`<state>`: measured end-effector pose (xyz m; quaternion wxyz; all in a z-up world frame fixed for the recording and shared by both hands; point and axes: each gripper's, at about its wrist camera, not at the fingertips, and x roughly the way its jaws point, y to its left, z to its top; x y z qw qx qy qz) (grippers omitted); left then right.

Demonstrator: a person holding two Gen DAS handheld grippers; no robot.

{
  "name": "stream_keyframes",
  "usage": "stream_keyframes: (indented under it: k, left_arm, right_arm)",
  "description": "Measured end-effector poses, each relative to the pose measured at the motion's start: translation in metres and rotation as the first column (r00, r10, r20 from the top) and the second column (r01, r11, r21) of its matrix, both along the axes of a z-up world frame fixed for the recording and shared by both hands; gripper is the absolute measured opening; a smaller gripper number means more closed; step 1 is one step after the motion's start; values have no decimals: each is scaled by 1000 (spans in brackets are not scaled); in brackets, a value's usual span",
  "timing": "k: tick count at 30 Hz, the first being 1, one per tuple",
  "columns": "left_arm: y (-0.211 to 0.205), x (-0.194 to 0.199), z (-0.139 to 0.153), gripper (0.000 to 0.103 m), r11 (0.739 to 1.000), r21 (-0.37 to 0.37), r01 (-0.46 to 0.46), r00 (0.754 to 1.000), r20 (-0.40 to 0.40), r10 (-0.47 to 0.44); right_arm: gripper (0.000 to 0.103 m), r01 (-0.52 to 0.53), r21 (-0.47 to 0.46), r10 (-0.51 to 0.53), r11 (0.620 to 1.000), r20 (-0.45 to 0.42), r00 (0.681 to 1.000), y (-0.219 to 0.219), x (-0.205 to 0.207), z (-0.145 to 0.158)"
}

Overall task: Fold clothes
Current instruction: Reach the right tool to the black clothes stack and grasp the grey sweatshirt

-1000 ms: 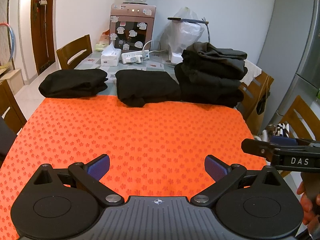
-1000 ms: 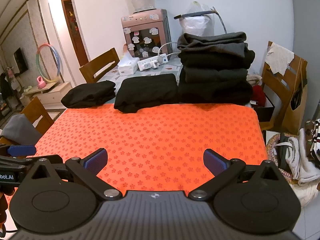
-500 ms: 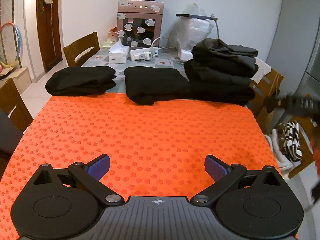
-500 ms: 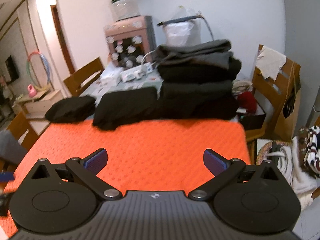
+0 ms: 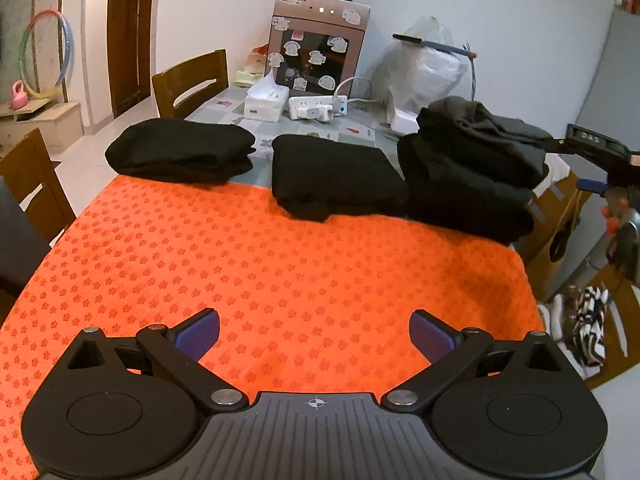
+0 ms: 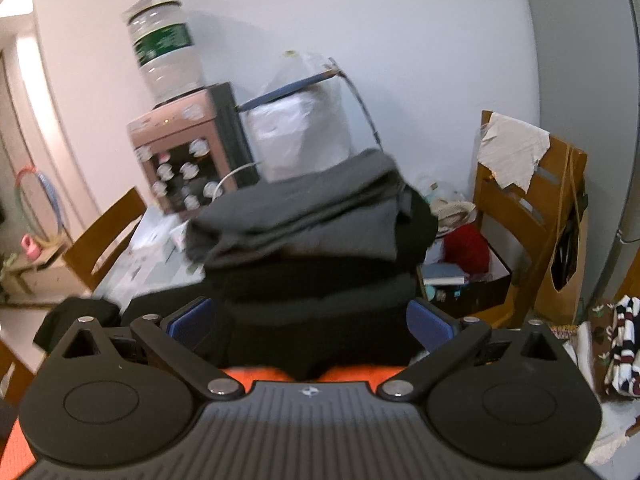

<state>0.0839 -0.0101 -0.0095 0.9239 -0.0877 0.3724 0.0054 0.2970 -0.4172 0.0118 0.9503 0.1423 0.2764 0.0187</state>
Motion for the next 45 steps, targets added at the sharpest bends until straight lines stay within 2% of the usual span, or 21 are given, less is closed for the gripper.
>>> stream_keyframes:
  k: [11,17,18,19,20,22,23,24,27,32,38,41,45]
  left_arm:
    - [-7,13,2,102,999,-21,-25,1000,-14,25]
    - [-10,18,1,102,999,-25,-21,1000,-24,20]
    - [-11,19,2,102,1000,-23,-18,1000,-24,18]
    - [-11,20,2,102,1000,-21,-16,1000,-22,16]
    - [-11,20,2,102,1000,-20,-15,1000,-20,15]
    - [-11,22,2,102,1000,-23,-14,1000,-18,14]
    - [-11,23,3,102,1000,-24,-13,1000,-17,13]
    - [-11,23,3,102,1000,-25,-12,1000,-14,11]
    - [-11,24,5,102,1000,-22,-4,1000,-4,4]
    - [-10,21,11,102,1000,-19,11,1000,19,-11]
    - [-8,11,16,102,1000,-22,19,999,44,-18]
    - [-5,4,17,102,1000,-25,13,998,54,-11]
    - [3,-9,17,102,999,-31,-8,998,60,10]
  right_arm:
    - [102,52,49,-53,997,10,999,-31,87,1]
    - [101,100,44,-100,994,5,995,-44,128,-3]
    - [96,106,42,-106,993,2,994,-45,133,-3]
    - [84,107,42,-107,993,-6,994,-47,137,-4]
    - [77,105,46,-104,993,-17,994,-49,141,-5]
    - [45,111,58,-109,992,-24,994,-52,142,-6]
    - [37,110,70,-109,992,-17,994,-55,139,-5]
    - [22,108,84,-107,991,-7,994,-57,135,-3]
    - [15,78,122,-82,989,28,996,-63,118,5]
    - [13,-21,120,7,993,118,993,-54,72,33]
    - [13,-159,45,145,986,233,962,-22,-2,79]
    - [13,-254,0,246,967,242,939,1,-39,92]
    - [13,-358,-62,363,932,174,915,40,-78,81]
